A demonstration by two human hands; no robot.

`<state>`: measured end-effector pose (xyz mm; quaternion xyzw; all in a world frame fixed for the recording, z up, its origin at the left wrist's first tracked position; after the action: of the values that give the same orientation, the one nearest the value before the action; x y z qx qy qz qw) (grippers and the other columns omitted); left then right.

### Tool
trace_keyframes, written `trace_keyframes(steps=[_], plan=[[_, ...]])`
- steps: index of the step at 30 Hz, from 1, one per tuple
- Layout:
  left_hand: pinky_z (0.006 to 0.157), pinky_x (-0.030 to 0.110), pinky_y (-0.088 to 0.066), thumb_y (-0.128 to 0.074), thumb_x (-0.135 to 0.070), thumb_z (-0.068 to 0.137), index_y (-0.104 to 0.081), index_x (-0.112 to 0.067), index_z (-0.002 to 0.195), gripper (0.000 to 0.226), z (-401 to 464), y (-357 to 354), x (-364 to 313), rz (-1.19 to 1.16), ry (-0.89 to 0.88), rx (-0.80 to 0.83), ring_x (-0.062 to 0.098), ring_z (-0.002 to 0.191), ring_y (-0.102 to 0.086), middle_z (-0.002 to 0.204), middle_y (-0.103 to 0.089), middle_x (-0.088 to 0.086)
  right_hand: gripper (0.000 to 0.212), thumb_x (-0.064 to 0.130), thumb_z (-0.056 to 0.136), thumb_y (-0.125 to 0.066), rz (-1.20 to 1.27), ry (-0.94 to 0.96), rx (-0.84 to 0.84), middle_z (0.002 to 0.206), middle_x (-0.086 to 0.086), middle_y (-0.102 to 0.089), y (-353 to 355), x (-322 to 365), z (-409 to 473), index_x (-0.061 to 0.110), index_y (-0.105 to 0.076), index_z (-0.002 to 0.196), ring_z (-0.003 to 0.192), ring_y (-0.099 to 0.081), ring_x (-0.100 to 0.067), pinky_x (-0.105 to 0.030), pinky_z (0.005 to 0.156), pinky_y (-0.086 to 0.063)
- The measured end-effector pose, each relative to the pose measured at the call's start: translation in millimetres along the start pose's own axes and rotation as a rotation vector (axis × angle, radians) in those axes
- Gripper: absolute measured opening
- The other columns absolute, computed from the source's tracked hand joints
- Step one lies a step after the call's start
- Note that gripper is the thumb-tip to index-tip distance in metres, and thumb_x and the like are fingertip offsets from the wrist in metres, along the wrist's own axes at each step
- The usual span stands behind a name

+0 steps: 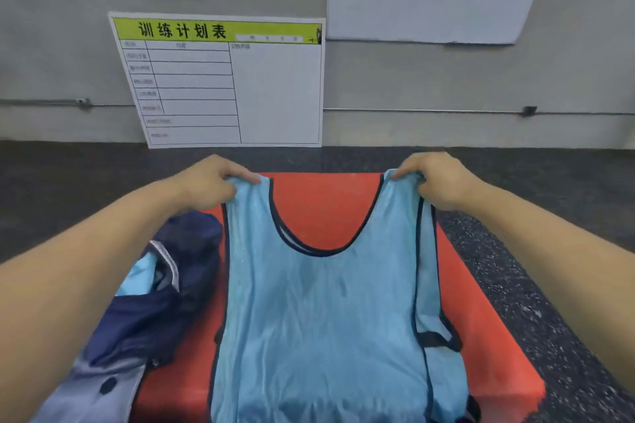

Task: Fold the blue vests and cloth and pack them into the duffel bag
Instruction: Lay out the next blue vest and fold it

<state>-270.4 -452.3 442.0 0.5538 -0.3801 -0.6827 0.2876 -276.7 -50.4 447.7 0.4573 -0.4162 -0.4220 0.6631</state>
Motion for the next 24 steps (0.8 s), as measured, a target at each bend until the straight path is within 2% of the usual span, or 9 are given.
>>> trace_keyframes(steps=[3,6,9,11,14,17,19,21,24], plan=[[0.103,0.021,-0.037,-0.044,0.013,0.084,-0.074,-0.025,0.120,0.061,46,-43,34,0.045,0.019,0.100,0.010,0.126,-0.054,0.131,-0.064,-0.012,0.065,-0.015,0.084,-0.043,0.016,-0.013,0.129,0.138,0.001,-0.060,-59,-28,36,0.021,-0.068,0.133,0.131,-0.051,-0.024,-0.028,0.104,-0.038],[0.110,0.027,-0.038,-0.040,0.015,0.080,-0.070,-0.022,0.127,0.067,94,-82,70,0.102,0.061,0.210,0.015,0.132,-0.051,0.141,-0.059,-0.005,0.058,-0.010,0.091,-0.041,0.012,-0.056,0.277,0.142,-0.001,-0.057,-120,-53,73,0.018,-0.064,0.136,0.130,-0.052,-0.024,-0.029,0.103,-0.040],[0.104,0.042,-0.050,-0.037,0.013,0.076,-0.065,-0.031,0.130,0.075,148,-98,93,0.129,0.061,0.177,0.028,0.123,-0.061,0.145,-0.057,-0.002,0.053,-0.004,0.091,-0.044,-0.053,-0.092,0.283,0.143,-0.004,-0.052,-153,-77,120,0.015,-0.061,0.137,0.129,-0.052,-0.029,-0.038,0.105,-0.044],[0.109,0.035,-0.043,-0.043,0.012,0.082,-0.053,-0.026,0.145,0.074,185,-95,98,0.187,0.044,0.105,0.029,0.133,-0.052,0.154,-0.047,0.002,0.048,0.000,0.092,-0.045,-0.091,-0.110,0.236,0.146,-0.009,-0.047,-160,-88,156,0.011,-0.058,0.136,0.130,-0.051,-0.036,-0.047,0.105,-0.044],[0.125,0.037,-0.014,-0.058,-0.005,0.094,-0.021,-0.032,0.160,0.080,227,-90,100,0.271,-0.031,0.054,0.026,0.155,-0.013,0.168,-0.012,0.010,0.061,0.017,0.103,-0.041,-0.185,-0.190,0.220,0.171,0.000,-0.007,-169,-91,195,0.024,-0.023,0.161,0.154,-0.016,-0.036,-0.055,0.120,-0.026],[0.126,0.047,-0.008,-0.063,-0.028,0.097,-0.006,-0.038,0.160,0.085,232,-107,104,0.416,-0.085,0.056,0.032,0.155,0.005,0.168,0.005,0.012,0.065,0.028,0.106,-0.040,-0.299,-0.118,0.105,0.171,-0.007,0.012,-185,-57,196,0.036,-0.008,0.162,0.156,0.006,-0.037,-0.057,0.124,-0.011],[0.126,0.040,-0.005,-0.054,-0.036,0.102,-0.007,-0.026,0.162,0.076,210,-140,105,0.437,-0.140,0.078,0.029,0.156,0.004,0.169,0.003,0.009,0.062,0.028,0.105,-0.039,-0.207,0.030,0.036,0.171,-0.013,0.006,-215,-15,174,0.028,-0.016,0.163,0.156,0.004,-0.038,-0.055,0.125,-0.009],[0.125,0.036,-0.006,-0.032,-0.051,0.102,-0.012,-0.018,0.161,0.071,181,-181,104,0.443,-0.144,0.111,0.026,0.156,-0.001,0.169,-0.002,0.010,0.061,0.037,0.105,-0.022,-0.019,0.130,0.120,0.170,-0.015,0.000,-258,32,142,0.016,-0.020,0.162,0.157,0.001,-0.037,-0.052,0.126,-0.009],[0.125,0.034,-0.006,-0.004,-0.066,0.084,-0.015,-0.010,0.161,0.096,146,-235,106,0.336,-0.056,0.158,0.023,0.156,-0.007,0.168,-0.010,0.011,0.080,0.054,0.097,0.001,0.095,0.058,0.286,0.171,-0.009,0.000,-313,66,104,0.012,-0.012,0.163,0.158,0.003,-0.027,-0.048,0.127,-0.006]])
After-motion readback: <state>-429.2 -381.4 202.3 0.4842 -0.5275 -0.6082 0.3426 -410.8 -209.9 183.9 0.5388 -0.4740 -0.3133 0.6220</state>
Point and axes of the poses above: each hand's wrist, its own z-axis towards the middle knuckle, its own y-axis out of the back of the hand, x = y × z, the point moved 1 cm from there along z, towards the middle knuckle
